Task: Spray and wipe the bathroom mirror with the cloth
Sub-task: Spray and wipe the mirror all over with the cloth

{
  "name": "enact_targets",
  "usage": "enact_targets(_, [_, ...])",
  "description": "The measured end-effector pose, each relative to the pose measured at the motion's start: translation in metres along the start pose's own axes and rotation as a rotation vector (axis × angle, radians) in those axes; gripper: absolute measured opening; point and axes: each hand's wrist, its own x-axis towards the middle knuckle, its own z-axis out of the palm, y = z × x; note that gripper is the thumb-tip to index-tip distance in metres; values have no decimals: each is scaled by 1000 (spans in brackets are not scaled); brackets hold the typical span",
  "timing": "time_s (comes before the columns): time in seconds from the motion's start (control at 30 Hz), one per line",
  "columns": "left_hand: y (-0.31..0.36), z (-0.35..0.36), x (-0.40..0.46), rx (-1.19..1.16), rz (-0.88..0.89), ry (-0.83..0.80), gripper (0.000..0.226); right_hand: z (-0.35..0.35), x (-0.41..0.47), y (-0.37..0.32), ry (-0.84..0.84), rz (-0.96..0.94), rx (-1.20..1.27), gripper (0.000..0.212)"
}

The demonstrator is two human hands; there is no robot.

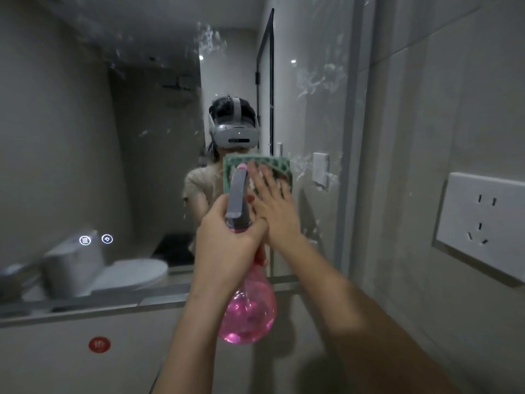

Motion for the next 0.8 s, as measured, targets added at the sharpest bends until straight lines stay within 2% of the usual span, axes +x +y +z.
enact_targets(0.1, [14, -5, 9, 33, 60, 9, 11, -36, 48, 15, 79, 87, -224, 58])
enact_targets(0.23, [32, -8, 20, 38, 145, 8, 8, -68, 98, 28, 149, 199, -237, 61])
enact_targets(0.37, [48, -8, 39, 18, 220, -24, 8, -69, 104, 23, 216, 195, -237, 60])
enact_targets(0.5, [59, -6, 53, 39, 281, -32, 28, -66, 103, 26, 204, 203, -242, 60])
enact_targets(0.6, [62, 0, 64, 84, 289, -62, 9, -64, 105, 29, 183, 189, -247, 59])
enact_targets(0.67, [64, 4, 72, 84, 291, -99, 15, -61, 105, 30, 171, 189, -263, 64])
enact_targets(0.73, [69, 6, 83, 53, 288, -125, 19, -56, 106, 32, 219, 173, -267, 70])
enact_targets(0.8, [74, 6, 99, 51, 288, -113, 6, -48, 106, 34, 311, 162, -241, 71])
